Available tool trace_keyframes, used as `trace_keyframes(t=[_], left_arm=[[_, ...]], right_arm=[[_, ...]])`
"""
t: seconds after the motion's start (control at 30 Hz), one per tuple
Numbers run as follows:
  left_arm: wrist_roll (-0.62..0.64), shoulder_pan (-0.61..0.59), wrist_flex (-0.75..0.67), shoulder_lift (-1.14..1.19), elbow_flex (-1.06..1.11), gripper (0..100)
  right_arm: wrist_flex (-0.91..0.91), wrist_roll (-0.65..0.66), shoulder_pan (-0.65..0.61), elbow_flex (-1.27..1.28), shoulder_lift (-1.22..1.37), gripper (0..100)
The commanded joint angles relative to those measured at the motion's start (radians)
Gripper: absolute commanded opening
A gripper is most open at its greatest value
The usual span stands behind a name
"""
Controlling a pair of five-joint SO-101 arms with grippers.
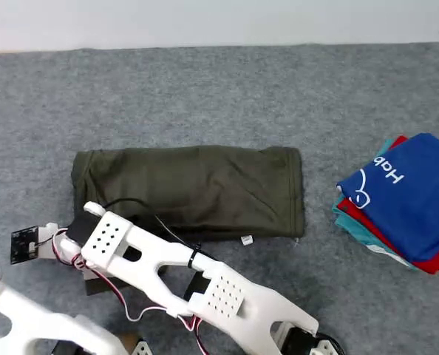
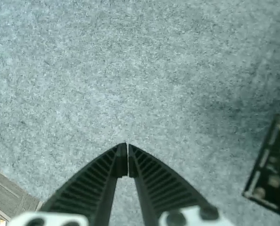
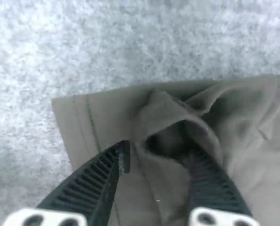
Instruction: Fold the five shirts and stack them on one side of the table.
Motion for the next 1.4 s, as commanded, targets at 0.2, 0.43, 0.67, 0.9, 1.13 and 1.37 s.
trace_keyframes(t=[0.2,0.43,0.67,0.9,1.13,1.37], left_arm=[[-0.009,0.074,0.006,-0.026,0.045,1],[-0.009,0.075,0.008,-0.026,0.054,1],[-0.009,0.078,0.005,-0.026,0.054,1],[-0.009,0.078,0.005,-0.026,0.054,1],[-0.009,0.078,0.005,-0.026,0.056,1],[-0.009,0.077,0.008,-0.026,0.056,1]], right_arm=[[0.012,-0.003,0.03,-0.16,-0.028,1.1],[0.054,0.077,0.07,-0.275,-0.019,1.1],[0.002,0.112,0.136,-0.272,-0.016,1.0],[-0.064,0.13,0.194,-0.279,0.059,1.6],[-0.071,0.124,0.213,-0.281,0.096,13.9],[-0.099,0.124,0.266,-0.281,0.097,14.0]])
